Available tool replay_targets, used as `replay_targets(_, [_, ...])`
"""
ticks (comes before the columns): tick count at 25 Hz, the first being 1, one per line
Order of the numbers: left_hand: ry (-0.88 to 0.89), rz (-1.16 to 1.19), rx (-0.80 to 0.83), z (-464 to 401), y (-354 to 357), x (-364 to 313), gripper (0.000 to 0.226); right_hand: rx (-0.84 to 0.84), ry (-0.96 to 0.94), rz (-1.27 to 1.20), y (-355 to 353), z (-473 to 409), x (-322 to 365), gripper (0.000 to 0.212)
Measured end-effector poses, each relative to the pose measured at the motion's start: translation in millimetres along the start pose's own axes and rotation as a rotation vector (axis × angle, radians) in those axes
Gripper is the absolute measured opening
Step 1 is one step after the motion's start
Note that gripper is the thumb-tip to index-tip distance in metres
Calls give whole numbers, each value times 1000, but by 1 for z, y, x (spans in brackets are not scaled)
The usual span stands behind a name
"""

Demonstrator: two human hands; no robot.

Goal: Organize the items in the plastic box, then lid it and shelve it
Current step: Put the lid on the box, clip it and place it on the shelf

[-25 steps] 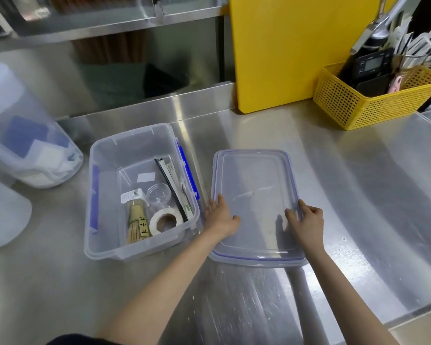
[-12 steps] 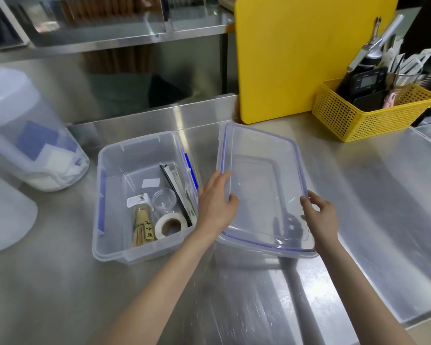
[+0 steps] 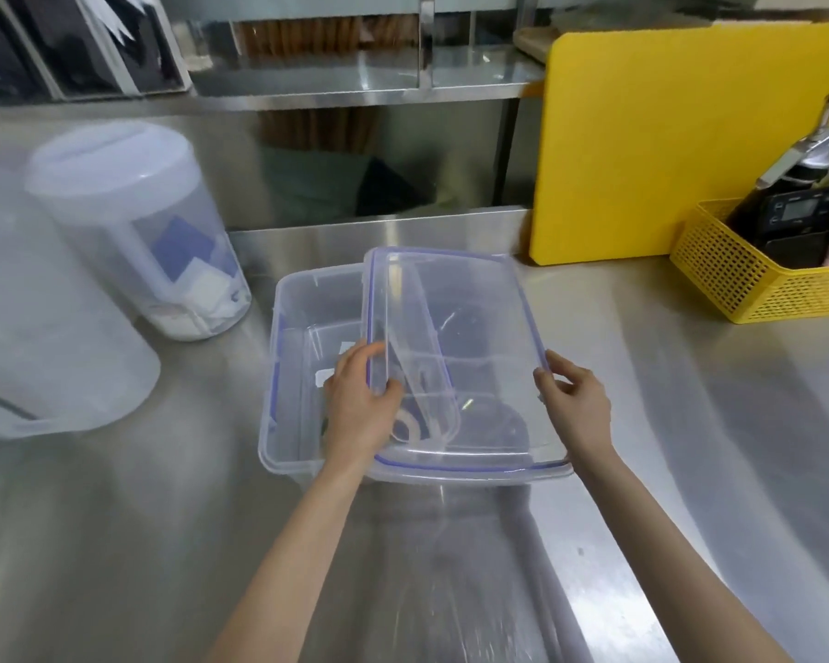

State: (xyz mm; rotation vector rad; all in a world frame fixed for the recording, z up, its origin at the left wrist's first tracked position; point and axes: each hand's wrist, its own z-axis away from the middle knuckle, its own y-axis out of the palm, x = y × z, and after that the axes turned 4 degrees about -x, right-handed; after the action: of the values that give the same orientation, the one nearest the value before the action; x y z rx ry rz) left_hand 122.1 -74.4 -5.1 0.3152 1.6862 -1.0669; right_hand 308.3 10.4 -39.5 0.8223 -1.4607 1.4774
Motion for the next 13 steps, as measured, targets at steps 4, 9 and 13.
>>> replay_targets(4, [-106,45,-101,-14,-30,22,41,118,-116,44,32,6,20,37])
replay_targets(9, [-166,83,-143,-29,-53,48,41,204,-223,124,62,11,37,34])
replay_targets(13, [-216,125,-178,-35,-59,62,40,201,-256,164,77,13,45,33])
